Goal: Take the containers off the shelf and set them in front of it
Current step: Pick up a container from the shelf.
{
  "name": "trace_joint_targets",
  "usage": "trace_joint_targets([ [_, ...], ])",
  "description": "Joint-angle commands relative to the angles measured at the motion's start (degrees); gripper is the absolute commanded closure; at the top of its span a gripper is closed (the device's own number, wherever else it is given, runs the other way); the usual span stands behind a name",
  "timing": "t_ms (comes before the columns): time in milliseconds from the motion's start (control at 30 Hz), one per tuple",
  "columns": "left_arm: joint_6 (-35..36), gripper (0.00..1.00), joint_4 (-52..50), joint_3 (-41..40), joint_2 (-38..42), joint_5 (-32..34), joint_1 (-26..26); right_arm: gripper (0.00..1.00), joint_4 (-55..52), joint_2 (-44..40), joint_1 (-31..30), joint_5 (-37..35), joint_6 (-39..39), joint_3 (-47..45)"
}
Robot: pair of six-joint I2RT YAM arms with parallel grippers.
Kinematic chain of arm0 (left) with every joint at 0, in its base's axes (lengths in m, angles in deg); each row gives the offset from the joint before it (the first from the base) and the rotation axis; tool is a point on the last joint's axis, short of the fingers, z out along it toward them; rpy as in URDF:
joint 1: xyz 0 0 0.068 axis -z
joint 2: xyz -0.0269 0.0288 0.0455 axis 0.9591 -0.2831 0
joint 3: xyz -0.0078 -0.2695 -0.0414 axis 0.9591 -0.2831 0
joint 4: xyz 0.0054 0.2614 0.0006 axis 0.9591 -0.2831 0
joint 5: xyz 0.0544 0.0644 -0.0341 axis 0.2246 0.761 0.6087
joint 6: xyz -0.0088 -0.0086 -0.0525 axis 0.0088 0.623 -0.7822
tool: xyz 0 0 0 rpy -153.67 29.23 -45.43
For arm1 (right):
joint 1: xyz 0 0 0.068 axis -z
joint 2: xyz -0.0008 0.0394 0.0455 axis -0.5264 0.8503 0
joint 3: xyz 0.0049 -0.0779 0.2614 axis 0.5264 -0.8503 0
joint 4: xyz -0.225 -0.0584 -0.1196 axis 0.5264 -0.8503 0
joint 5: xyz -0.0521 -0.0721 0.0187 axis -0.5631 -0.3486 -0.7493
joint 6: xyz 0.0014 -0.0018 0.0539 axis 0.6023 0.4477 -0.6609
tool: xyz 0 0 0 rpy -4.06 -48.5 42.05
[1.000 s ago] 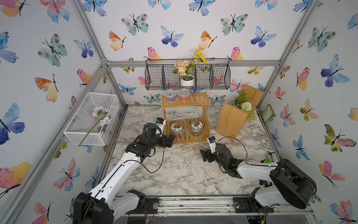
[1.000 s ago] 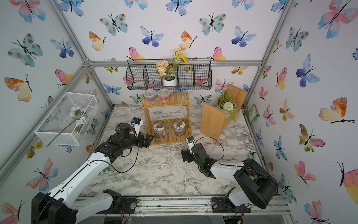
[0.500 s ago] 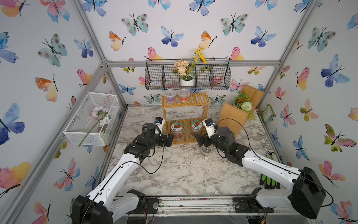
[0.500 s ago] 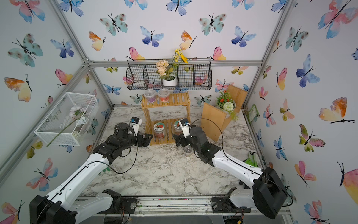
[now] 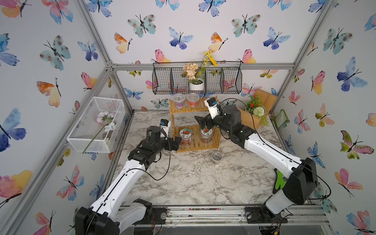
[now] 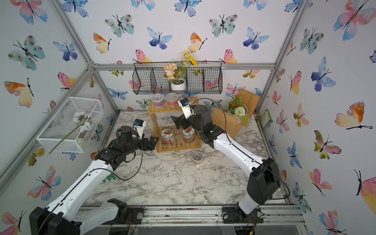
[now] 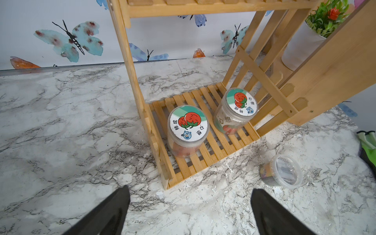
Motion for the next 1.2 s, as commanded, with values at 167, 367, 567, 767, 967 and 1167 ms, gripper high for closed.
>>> trace_joint_targets([
  [167,0.9,0.01,-0.9,0.5,1.1,-1.7,-0.6,0.00,-3.9,7.8,2.7,6.0,3.0,11.6],
  [367,0.9,0.01,-0.5,0.6,0.7,-2.2,-1.0,0.00,-5.4,12.2,2.8,5.8,4.0,17.1],
  [567,0.9,0.01,-0.1,0.6,0.3,-2.6,-1.0,0.00,-5.4,14.8,2.8,5.6,4.4,19.5],
  [767,1.1,0.01,0.1,0.7,-0.3,-3.1,-1.2,0.00,-5.6,17.6,2.8,5.6,4.3,22.4],
  [967,1.5,0.01,0.0,1.4,-1.0,-3.3,-1.5,0.00,-5.6,20.6,2.8,6.0,3.5,25.9],
  [1167,1.9,0.01,-0.1,1.8,-1.3,-3.6,-1.8,0.00,-5.7,23.3,2.8,7.0,2.7,29.3],
])
